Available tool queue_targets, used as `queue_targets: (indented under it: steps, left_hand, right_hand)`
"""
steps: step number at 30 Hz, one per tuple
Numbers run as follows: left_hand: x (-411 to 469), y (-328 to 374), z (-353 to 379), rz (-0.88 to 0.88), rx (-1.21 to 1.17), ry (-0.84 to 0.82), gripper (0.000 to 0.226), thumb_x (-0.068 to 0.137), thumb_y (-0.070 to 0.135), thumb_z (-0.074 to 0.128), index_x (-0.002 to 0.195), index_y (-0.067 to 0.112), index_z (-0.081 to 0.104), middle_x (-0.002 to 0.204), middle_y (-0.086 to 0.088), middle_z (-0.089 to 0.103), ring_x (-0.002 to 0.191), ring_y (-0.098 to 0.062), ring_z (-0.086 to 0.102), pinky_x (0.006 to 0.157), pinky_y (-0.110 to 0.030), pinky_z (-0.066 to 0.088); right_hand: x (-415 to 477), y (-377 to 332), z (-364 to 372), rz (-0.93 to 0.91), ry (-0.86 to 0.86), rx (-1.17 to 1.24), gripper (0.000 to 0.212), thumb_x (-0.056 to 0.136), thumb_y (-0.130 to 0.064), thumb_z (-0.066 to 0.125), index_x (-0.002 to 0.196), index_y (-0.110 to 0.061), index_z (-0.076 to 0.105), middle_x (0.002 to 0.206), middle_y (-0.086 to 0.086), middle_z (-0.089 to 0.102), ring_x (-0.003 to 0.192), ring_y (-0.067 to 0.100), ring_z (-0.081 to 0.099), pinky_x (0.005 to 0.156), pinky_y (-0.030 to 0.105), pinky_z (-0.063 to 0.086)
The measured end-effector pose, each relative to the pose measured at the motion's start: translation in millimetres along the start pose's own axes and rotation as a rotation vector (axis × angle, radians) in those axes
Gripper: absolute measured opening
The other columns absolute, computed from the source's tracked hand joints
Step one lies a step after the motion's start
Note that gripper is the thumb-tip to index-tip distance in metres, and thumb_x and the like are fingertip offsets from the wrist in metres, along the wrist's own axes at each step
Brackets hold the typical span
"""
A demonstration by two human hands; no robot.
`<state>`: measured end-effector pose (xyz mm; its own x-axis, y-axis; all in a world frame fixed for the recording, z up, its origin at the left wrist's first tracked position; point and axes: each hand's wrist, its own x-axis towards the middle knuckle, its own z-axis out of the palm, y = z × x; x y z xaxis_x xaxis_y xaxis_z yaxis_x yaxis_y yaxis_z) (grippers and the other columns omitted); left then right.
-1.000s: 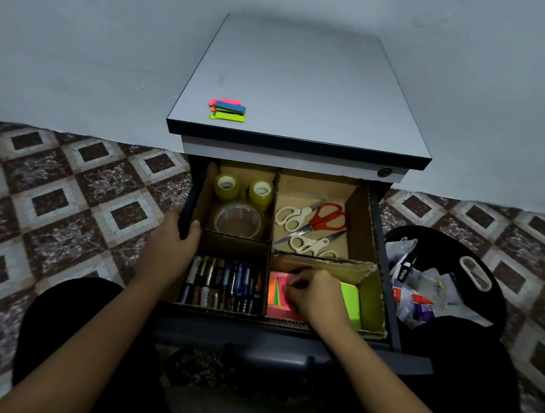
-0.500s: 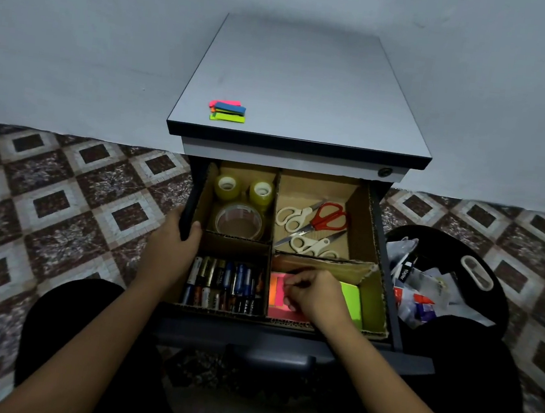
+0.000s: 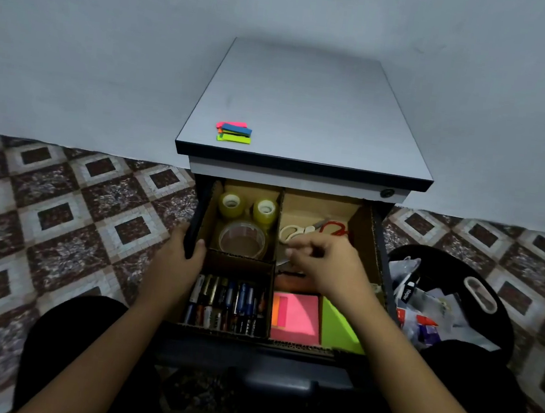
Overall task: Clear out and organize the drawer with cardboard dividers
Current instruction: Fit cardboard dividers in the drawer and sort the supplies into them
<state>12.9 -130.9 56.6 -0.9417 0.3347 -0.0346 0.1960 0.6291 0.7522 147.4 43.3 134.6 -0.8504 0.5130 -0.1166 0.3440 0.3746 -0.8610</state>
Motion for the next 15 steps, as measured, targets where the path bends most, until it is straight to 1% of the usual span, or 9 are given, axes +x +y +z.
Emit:
queue_targets:
  steps: [1, 2, 4, 6, 7, 9, 10, 12, 15]
  left_hand:
    - [0.0, -0.2, 0.3, -0.001, 0.003, -0.002, 0.048, 0.098, 0.034, 0.043, 0.141, 0.016, 0.034, 0.13, -0.015, 0.055, 0.115, -0.032, 0.054, 0.086, -0.036, 0.045]
    - [0.5, 0.0, -0.3, -0.002, 0.004, 0.0, 0.048, 0.098, 0.034, 0.044, 0.141, 0.015, 0.034, 0.131, -0.015, 0.054, 0.116, -0.031, 0.053, 0.088, -0.037, 0.045]
    - [1.2, -0.7, -0.4, -0.002, 0.006, 0.002, 0.049, 0.097, 0.036, 0.043, 0.142, 0.017, 0.034, 0.13, -0.013, 0.055, 0.115, -0.03, 0.054, 0.091, -0.038, 0.047]
    - [1.5, -1.3, -0.2, -0.004, 0.01, -0.002, 0.049, 0.097, 0.037, 0.042, 0.142, 0.019, 0.034, 0.129, -0.01, 0.056, 0.113, -0.028, 0.056, 0.088, -0.037, 0.048]
    - [1.9, -1.7, -0.5, -0.005, 0.012, -0.003, 0.049, 0.097, 0.037, 0.042, 0.142, 0.019, 0.034, 0.129, -0.009, 0.056, 0.113, -0.028, 0.056, 0.087, -0.036, 0.048]
    - [2.4, -3.1, -0.8, -0.004, 0.012, -0.005, 0.049, 0.097, 0.039, 0.042, 0.142, 0.02, 0.033, 0.129, -0.01, 0.056, 0.111, -0.028, 0.057, 0.088, -0.039, 0.049]
    - [2.6, -3.5, -1.0, -0.006, 0.008, -0.006, 0.05, 0.096, 0.039, 0.042, 0.141, 0.021, 0.033, 0.129, -0.01, 0.056, 0.111, -0.028, 0.057, 0.089, -0.041, 0.05]
    - [2.8, -4.3, -1.3, -0.008, 0.003, -0.01, 0.049, 0.096, 0.04, 0.042, 0.141, 0.021, 0.032, 0.127, -0.009, 0.057, 0.109, -0.027, 0.058, 0.088, -0.042, 0.051]
    - [2.9, -4.3, -1.1, -0.003, 0.009, -0.004, 0.049, 0.097, 0.038, 0.043, 0.141, 0.02, 0.034, 0.124, -0.008, 0.059, 0.107, -0.025, 0.059, 0.084, -0.039, 0.051]
  right_hand:
    - [7.2, -9.6, -3.5, -0.035, 0.015, 0.014, 0.005, 0.085, -0.014, 0.066, 0.089, -0.017, 0.069, 0.065, -0.006, 0.055, 0.058, 0.004, 0.05, 0.052, 0.013, 0.04]
    - [15.8, -19.7, -6.5, -0.072, 0.031, -0.009, 0.003, 0.084, -0.015, 0.068, 0.086, -0.018, 0.068, 0.063, -0.008, 0.054, 0.056, 0.003, 0.047, 0.051, 0.012, 0.038]
    - [33.8, -38.9, -10.1, -0.144, 0.018, -0.073, 0.008, 0.085, -0.019, 0.068, 0.092, -0.02, 0.068, 0.066, -0.011, 0.054, 0.057, -0.001, 0.047, 0.049, 0.006, 0.036]
    - [52.0, -60.0, -12.7, -0.227, -0.031, -0.097, 0.015, 0.086, -0.022, 0.066, 0.1, -0.019, 0.068, 0.075, -0.01, 0.059, 0.067, -0.001, 0.053, 0.053, 0.004, 0.04]
    - [62.3, -70.1, -13.0, -0.277, -0.04, -0.121, 0.018, 0.086, -0.022, 0.066, 0.103, -0.018, 0.068, 0.082, -0.007, 0.062, 0.076, 0.002, 0.057, 0.06, 0.004, 0.043]
    - [84.9, -88.7, -11.4, -0.368, -0.023, -0.207, 0.022, 0.086, -0.023, 0.065, 0.107, -0.015, 0.069, 0.096, 0.0, 0.067, 0.091, 0.01, 0.06, 0.074, 0.013, 0.045]
    - [96.6, -96.4, -9.7, -0.402, -0.008, -0.263, 0.023, 0.087, -0.023, 0.064, 0.108, -0.014, 0.069, 0.102, 0.004, 0.068, 0.095, 0.013, 0.06, 0.077, 0.017, 0.044]
    - [118.7, -108.5, -4.6, -0.455, 0.014, -0.387, 0.024, 0.089, -0.021, 0.062, 0.11, -0.013, 0.068, 0.108, 0.007, 0.067, 0.099, 0.017, 0.059, 0.079, 0.021, 0.042]
    - [142.1, -115.3, 5.4, -0.519, 0.011, -0.582, 0.027, 0.091, -0.02, 0.055, 0.115, -0.011, 0.066, 0.115, 0.01, 0.064, 0.105, 0.022, 0.057, 0.083, 0.027, 0.041]
